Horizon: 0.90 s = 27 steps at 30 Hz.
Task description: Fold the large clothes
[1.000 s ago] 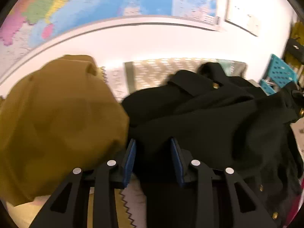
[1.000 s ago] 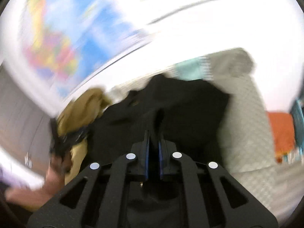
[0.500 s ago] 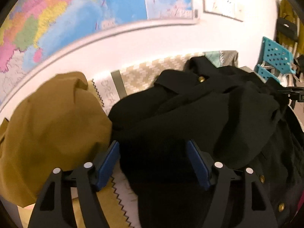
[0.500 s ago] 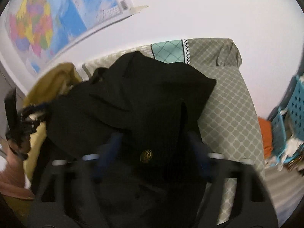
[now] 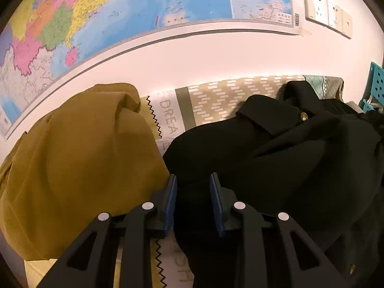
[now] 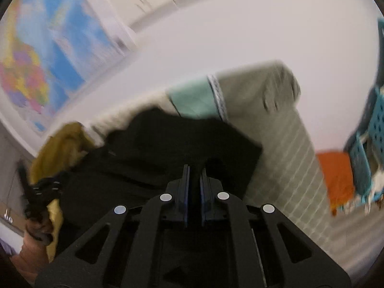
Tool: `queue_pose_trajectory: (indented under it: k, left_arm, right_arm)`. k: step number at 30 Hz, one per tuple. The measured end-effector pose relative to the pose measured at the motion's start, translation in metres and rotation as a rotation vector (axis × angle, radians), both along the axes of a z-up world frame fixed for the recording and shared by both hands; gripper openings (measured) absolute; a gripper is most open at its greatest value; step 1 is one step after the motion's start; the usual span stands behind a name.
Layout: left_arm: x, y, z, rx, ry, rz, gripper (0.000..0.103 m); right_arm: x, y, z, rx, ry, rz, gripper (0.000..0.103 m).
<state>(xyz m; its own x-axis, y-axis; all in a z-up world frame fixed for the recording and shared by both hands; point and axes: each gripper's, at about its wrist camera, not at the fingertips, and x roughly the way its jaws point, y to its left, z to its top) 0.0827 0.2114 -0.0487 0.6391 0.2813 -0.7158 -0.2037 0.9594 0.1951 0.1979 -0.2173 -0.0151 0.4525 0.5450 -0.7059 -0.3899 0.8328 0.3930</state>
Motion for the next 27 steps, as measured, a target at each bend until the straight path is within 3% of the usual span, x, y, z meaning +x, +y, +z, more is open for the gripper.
queue_pose_trajectory:
  k: [1, 3, 5, 6, 7, 11, 14, 15, 16, 18, 23, 27]
  left_arm:
    - [-0.002, -0.001, 0.002, -0.001, -0.007, -0.003, 0.030]
    - [-0.010, -0.006, 0.009, -0.016, -0.028, -0.029, 0.050]
    - [-0.021, -0.013, 0.020, -0.030, -0.074, -0.083, 0.057]
    - [-0.026, -0.018, 0.023, -0.029, -0.089, -0.114, 0.060]
    - [-0.030, -0.022, 0.025, -0.026, -0.098, -0.144, 0.063]
    - [-0.036, -0.043, 0.015, -0.044, -0.060, -0.280, 0.075]
    - [-0.022, -0.052, -0.006, -0.013, 0.001, -0.288, 0.077]
    - [-0.019, -0.053, -0.011, -0.014, 0.014, -0.277, 0.077]
    - [-0.014, -0.053, -0.014, -0.012, 0.019, -0.261, 0.077]
    - [-0.005, -0.050, -0.018, 0.009, 0.024, -0.211, 0.077]
    - [0.012, -0.035, -0.023, 0.015, 0.041, -0.121, 0.077]
    - [0.000, -0.033, -0.014, -0.002, 0.018, -0.116, 0.077]
  right_arm:
    - [0.002, 0.001, -0.006, -0.001, 0.013, -0.001, 0.016]
    - [0.002, -0.002, -0.012, 0.017, 0.027, -0.021, 0.022]
    - [-0.003, -0.006, -0.005, 0.035, 0.014, -0.018, 0.038]
    - [-0.010, -0.008, 0.003, 0.025, -0.016, -0.033, 0.059]
    - [-0.017, -0.011, 0.012, 0.015, -0.060, -0.044, 0.069]
    - [-0.043, -0.011, 0.037, -0.016, -0.188, -0.023, 0.069]
    - [-0.059, 0.025, 0.037, -0.101, -0.242, 0.143, 0.063]
    - [-0.060, 0.035, 0.033, -0.133, -0.244, 0.177, 0.057]
    - [-0.059, 0.046, 0.027, -0.162, -0.232, 0.213, 0.044]
    - [-0.050, 0.065, 0.011, -0.190, -0.186, 0.252, 0.037]
    - [-0.018, 0.090, -0.020, -0.242, -0.131, 0.219, 0.035]
    - [-0.023, 0.095, -0.011, -0.247, -0.139, 0.209, 0.046]
